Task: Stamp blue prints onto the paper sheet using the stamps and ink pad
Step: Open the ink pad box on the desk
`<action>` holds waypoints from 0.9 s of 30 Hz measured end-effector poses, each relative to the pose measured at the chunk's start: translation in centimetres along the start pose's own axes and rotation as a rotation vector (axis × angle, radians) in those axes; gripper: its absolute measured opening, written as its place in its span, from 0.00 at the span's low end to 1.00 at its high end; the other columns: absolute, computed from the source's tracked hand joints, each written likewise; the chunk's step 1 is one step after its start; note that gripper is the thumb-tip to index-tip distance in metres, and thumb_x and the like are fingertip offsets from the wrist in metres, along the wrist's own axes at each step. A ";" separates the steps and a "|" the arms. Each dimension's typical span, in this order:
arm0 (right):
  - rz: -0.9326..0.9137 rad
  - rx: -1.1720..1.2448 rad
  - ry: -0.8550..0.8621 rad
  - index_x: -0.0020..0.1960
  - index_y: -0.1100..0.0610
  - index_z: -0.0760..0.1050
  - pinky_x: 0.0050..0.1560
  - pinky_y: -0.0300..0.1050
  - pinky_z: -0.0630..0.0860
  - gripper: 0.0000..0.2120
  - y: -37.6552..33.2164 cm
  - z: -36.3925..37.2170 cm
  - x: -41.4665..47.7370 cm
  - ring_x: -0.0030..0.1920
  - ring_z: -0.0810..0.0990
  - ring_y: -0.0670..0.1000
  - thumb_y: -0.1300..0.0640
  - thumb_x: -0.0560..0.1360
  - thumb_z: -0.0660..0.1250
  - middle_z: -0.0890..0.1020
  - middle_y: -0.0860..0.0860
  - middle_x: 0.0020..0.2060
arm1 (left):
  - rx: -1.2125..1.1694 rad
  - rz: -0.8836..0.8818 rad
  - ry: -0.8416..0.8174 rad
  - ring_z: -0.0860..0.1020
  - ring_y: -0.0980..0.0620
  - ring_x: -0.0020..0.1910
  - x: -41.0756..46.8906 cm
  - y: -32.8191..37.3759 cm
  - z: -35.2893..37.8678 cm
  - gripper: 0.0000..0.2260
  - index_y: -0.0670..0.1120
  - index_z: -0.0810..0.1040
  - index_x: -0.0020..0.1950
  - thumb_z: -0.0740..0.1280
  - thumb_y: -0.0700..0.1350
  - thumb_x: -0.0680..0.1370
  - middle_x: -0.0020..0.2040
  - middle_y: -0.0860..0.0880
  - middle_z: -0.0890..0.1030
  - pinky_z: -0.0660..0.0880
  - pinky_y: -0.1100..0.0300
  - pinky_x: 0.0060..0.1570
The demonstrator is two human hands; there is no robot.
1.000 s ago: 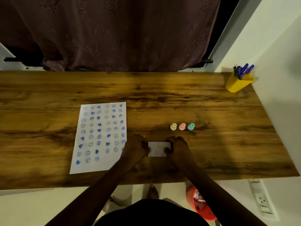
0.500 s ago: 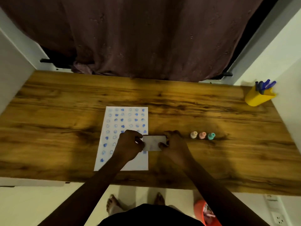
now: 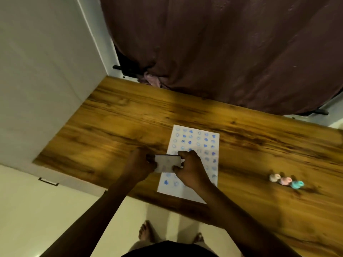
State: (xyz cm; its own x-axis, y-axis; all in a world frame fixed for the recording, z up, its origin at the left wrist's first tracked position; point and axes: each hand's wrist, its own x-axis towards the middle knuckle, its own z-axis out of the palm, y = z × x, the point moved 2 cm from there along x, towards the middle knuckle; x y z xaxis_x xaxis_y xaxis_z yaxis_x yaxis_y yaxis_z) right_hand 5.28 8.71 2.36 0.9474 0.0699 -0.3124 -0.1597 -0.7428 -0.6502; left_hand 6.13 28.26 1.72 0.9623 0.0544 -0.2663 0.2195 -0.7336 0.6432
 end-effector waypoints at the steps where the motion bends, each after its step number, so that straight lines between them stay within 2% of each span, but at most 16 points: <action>1: -0.001 0.001 -0.020 0.73 0.55 0.72 0.63 0.50 0.81 0.29 -0.9 0.9 0.2 0.64 0.80 0.56 0.53 0.75 0.76 0.73 0.55 0.66 | 0.005 -0.011 0.008 0.81 0.53 0.44 0.0 -1.1 -0.8 0.12 0.41 0.84 0.55 0.78 0.39 0.73 0.55 0.44 0.86 0.76 0.67 0.38; 4: 0.011 0.014 -0.057 0.72 0.56 0.71 0.64 0.52 0.80 0.28 -2.9 3.5 0.8 0.66 0.79 0.57 0.53 0.75 0.76 0.74 0.55 0.67 | 0.003 -0.048 0.009 0.83 0.49 0.49 0.3 -3.9 -2.7 0.14 0.40 0.85 0.57 0.78 0.39 0.72 0.56 0.43 0.86 0.77 0.61 0.45; 8: 0.005 -0.033 -0.080 0.76 0.56 0.68 0.73 0.51 0.72 0.31 -4.9 6.6 1.2 0.73 0.72 0.57 0.52 0.76 0.74 0.73 0.56 0.71 | 0.032 -0.072 -0.010 0.85 0.47 0.51 0.6 -7.1 -4.2 0.15 0.41 0.85 0.58 0.78 0.39 0.72 0.54 0.44 0.87 0.75 0.61 0.46; 11: 0.025 -0.037 -0.098 0.78 0.55 0.65 0.76 0.51 0.68 0.33 -6.0 8.2 1.4 0.76 0.69 0.57 0.52 0.77 0.74 0.71 0.55 0.74 | 0.031 -0.075 -0.031 0.85 0.46 0.51 0.9 -8.7 -4.7 0.15 0.41 0.86 0.57 0.78 0.39 0.71 0.53 0.43 0.88 0.77 0.59 0.47; 16: 0.050 -0.089 -0.127 0.79 0.55 0.63 0.77 0.52 0.66 0.37 -6.3 9.9 1.7 0.78 0.66 0.56 0.50 0.76 0.75 0.69 0.54 0.76 | 0.069 -0.011 -0.069 0.86 0.43 0.48 1.4 -9.5 -5.3 0.06 0.41 0.88 0.49 0.76 0.39 0.73 0.48 0.41 0.88 0.82 0.51 0.50; 19: 0.056 -0.133 -0.114 0.80 0.52 0.61 0.79 0.52 0.64 0.39 -5.9 10.4 1.9 0.79 0.65 0.56 0.48 0.75 0.75 0.67 0.53 0.77 | 0.067 0.012 -0.085 0.85 0.43 0.49 1.5 -9.7 -5.3 0.06 0.42 0.88 0.50 0.75 0.39 0.74 0.50 0.41 0.88 0.82 0.51 0.52; 23: -0.033 -0.302 -0.075 0.78 0.50 0.63 0.77 0.51 0.67 0.38 -5.3 10.5 2.1 0.77 0.68 0.56 0.43 0.74 0.75 0.70 0.51 0.76 | 0.039 0.027 -0.098 0.85 0.43 0.51 1.5 -10.1 -5.1 0.08 0.40 0.87 0.53 0.76 0.39 0.74 0.52 0.41 0.88 0.81 0.49 0.55; 27: -0.215 -0.469 -0.047 0.78 0.47 0.65 0.74 0.50 0.69 0.38 -5.0 9.8 2.4 0.76 0.69 0.56 0.43 0.73 0.76 0.68 0.49 0.78 | -0.013 -0.007 -0.098 0.85 0.43 0.52 1.2 -10.7 -5.0 0.15 0.40 0.84 0.58 0.77 0.41 0.73 0.54 0.42 0.87 0.82 0.54 0.53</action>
State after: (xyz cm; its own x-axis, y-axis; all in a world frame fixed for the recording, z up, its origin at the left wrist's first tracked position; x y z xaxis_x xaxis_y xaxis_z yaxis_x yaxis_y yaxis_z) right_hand 5.64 19.14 -1.96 0.9298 0.2758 -0.2436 0.1894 -0.9263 -0.3258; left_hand 5.72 39.54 -1.85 0.9407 -0.0073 -0.3393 0.2289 -0.7245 0.6501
